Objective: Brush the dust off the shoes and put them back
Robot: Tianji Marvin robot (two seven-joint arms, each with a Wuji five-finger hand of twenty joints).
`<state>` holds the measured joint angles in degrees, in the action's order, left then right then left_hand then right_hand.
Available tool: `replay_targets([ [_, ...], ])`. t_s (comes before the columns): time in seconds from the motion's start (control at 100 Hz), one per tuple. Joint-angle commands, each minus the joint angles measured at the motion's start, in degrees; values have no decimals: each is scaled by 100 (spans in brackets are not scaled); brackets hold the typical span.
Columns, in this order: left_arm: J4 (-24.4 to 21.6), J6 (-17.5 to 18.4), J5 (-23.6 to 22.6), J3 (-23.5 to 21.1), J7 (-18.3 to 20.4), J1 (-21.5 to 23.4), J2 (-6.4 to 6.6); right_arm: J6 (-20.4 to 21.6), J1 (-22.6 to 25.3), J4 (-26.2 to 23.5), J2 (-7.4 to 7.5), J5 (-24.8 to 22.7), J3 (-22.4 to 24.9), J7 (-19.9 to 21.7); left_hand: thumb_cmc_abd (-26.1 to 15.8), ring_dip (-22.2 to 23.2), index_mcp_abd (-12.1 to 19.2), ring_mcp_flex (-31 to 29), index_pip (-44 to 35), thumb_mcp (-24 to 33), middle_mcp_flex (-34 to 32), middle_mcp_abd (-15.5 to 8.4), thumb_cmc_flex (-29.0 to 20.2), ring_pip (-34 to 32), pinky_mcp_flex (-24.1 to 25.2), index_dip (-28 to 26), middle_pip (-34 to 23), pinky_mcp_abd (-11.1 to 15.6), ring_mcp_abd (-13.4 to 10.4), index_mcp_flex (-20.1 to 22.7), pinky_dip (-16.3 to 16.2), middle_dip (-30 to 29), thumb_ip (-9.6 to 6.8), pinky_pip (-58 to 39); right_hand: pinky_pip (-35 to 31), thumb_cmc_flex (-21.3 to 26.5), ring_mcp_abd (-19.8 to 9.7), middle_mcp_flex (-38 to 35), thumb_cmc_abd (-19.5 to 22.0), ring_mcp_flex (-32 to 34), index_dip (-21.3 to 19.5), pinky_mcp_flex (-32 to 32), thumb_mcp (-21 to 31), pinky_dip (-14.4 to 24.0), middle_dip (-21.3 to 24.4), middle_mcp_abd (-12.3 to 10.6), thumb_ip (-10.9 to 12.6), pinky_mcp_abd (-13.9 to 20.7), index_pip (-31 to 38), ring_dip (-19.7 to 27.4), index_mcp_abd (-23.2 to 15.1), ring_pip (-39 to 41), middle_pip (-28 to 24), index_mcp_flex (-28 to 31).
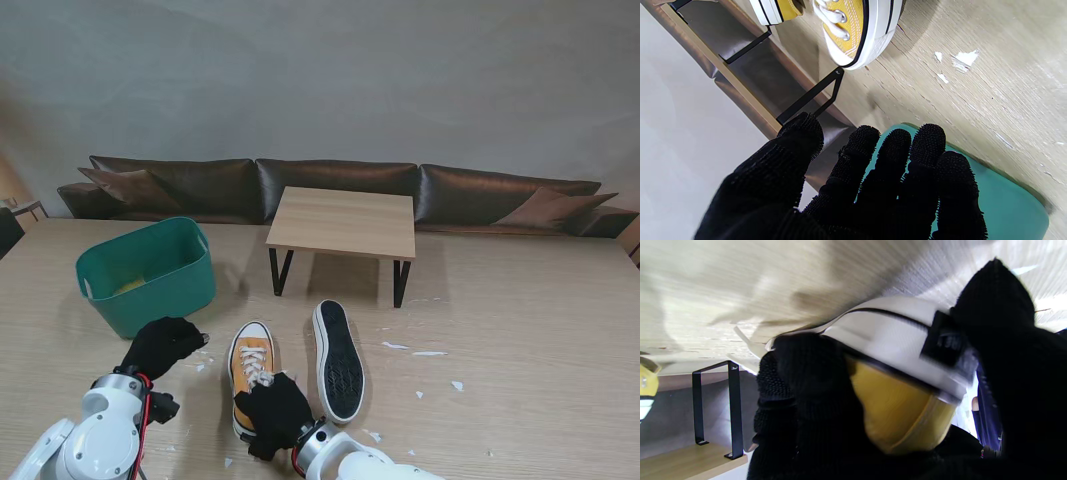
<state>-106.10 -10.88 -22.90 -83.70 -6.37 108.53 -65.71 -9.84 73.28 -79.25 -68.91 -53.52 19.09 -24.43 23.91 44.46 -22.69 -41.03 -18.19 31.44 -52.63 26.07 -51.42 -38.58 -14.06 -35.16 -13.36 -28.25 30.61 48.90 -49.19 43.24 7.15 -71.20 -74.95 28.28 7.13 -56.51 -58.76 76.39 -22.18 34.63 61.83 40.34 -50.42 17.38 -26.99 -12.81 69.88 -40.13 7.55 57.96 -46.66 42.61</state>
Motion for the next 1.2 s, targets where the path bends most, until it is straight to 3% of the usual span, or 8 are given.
replay_targets([
  [0.0,-43,3,25,-4,100,41,-32,-33,71,147,-2,23,-56,183,-168,93,-122,138,50,-80,-156,165,1,-116,6,5,-10,84,344,162,-90,48,-197,-289,153,358,-243,105,949,-707,97,523,1335,-249,928,-1225,1053,-157,-2108,85,-509,-1006,374,-257],
  [0.03,-45,1,27,-3,97,43,-33,-70,71,122,9,12,-60,223,-176,93,-126,138,53,-82,-151,161,9,-116,6,6,-8,84,350,157,-89,48,-196,-289,236,189,-177,335,1056,-887,-390,370,1324,-306,1075,-1209,1275,-173,-2466,141,-438,-1150,397,-396],
  [0.07,-48,-1,31,-1,94,46,-34,-123,81,81,23,6,-56,286,-172,95,-123,136,56,-80,-149,164,3,-118,14,9,-7,85,344,156,-88,48,-197,-284,344,30,-107,576,1184,-1098,-390,179,1324,-353,1263,-1189,1715,-189,-2588,214,-402,-1298,422,-611],
  [0.1,-50,-2,32,-1,93,48,-34,-152,87,60,27,9,-56,317,-170,95,-125,134,56,-78,-149,168,6,-117,17,10,-6,85,356,158,-87,48,-199,-281,391,-22,-70,704,1231,-1231,-362,73,1304,-371,1327,-1164,1812,-193,-2631,244,-375,-1361,442,-729],
  [0.38,-72,35,34,-31,129,76,-26,-335,149,-90,43,-20,-31,394,-193,95,-134,136,63,-75,-157,174,18,-107,22,20,-7,84,369,154,-86,51,-204,-277,433,-340,17,1323,1356,-1720,-143,-295,1018,-405,1620,-1095,1835,-146,-2770,406,-248,-1462,553,-1478],
  [0.55,-95,74,56,-41,184,56,-14,-327,281,-336,106,-67,186,395,-203,93,-130,149,73,-75,-146,185,44,-94,36,33,1,76,372,159,-86,46,-212,-269,769,-616,167,1759,1344,-2163,61,-668,774,-542,1829,-1069,1826,-199,-2806,658,-391,-1829,652,-1899],
  [0.88,-97,139,63,-62,352,-30,22,-168,495,-685,153,-12,602,360,-211,82,-117,170,78,-81,-123,169,65,-59,68,51,11,85,340,163,-73,32,-223,-225,1504,-1336,485,2370,1452,-2945,227,-1298,62,-790,2154,-1146,1803,-539,-2954,1191,-692,-2799,1008,-2049],
  [1.19,-33,153,95,-46,390,-96,28,221,803,-1111,236,96,1134,389,-224,37,-107,221,93,-87,-72,167,74,36,122,74,49,71,342,150,-37,-14,-230,-131,2360,-1746,606,2701,2038,-3364,196,-1698,-785,-957,2337,-1203,1874,-802,-3349,1523,-934,-3521,1342,-2134],
])
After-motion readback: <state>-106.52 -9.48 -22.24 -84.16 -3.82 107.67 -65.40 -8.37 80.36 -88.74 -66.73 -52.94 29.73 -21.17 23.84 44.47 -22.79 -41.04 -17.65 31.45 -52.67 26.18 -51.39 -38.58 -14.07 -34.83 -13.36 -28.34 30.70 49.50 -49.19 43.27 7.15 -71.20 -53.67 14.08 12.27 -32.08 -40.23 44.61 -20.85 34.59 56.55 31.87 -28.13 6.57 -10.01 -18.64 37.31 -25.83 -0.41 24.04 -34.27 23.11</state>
